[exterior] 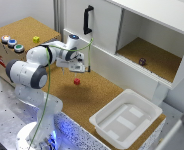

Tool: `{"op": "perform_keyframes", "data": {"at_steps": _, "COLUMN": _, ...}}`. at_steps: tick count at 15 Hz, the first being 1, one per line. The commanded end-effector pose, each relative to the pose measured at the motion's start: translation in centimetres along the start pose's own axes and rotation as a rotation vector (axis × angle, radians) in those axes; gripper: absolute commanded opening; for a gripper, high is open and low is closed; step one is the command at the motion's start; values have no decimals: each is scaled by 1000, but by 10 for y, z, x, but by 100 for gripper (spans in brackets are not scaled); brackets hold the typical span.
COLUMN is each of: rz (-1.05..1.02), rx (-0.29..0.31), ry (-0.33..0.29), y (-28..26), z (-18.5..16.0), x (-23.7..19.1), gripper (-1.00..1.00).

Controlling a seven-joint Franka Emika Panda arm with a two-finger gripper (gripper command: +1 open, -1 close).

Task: Go push the pink block to the right

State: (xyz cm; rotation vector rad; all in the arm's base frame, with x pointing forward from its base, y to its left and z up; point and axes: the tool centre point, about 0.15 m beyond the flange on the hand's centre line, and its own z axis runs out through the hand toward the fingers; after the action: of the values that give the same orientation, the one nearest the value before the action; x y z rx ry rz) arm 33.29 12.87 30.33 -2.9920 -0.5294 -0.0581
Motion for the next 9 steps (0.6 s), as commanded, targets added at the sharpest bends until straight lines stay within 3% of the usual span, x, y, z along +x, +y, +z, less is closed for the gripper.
{"op": "perform_keyframes", "data": {"at_steps": 1, "rz": 289, "rx": -25, "ry": 126, "y": -10, "z": 17, "x": 21, "gripper": 100}}
{"op": "perform_keyframes", "data": {"at_steps": 3, "rz": 280, "rx": -36, "ry": 117, "y": -17, "z": 32, "x": 31, "gripper": 100}}
{"op": "perform_keyframes", "data": {"at_steps": 4, "rz": 282, "rx": -21, "ry": 118, "y": -20, "z": 40, "x": 33, "gripper": -100}}
{"op": "perform_keyframes", "data": {"at_steps": 5, "rz": 287, "rx": 20, "ry": 98, "y": -21, "z": 50, "x": 35, "gripper": -100}}
{"op": "perform_keyframes", "data": {"at_steps": 9, "rz": 288, "rx": 66, "ry": 66, "y": -20, "z": 72, "x": 41, "gripper": -100}}
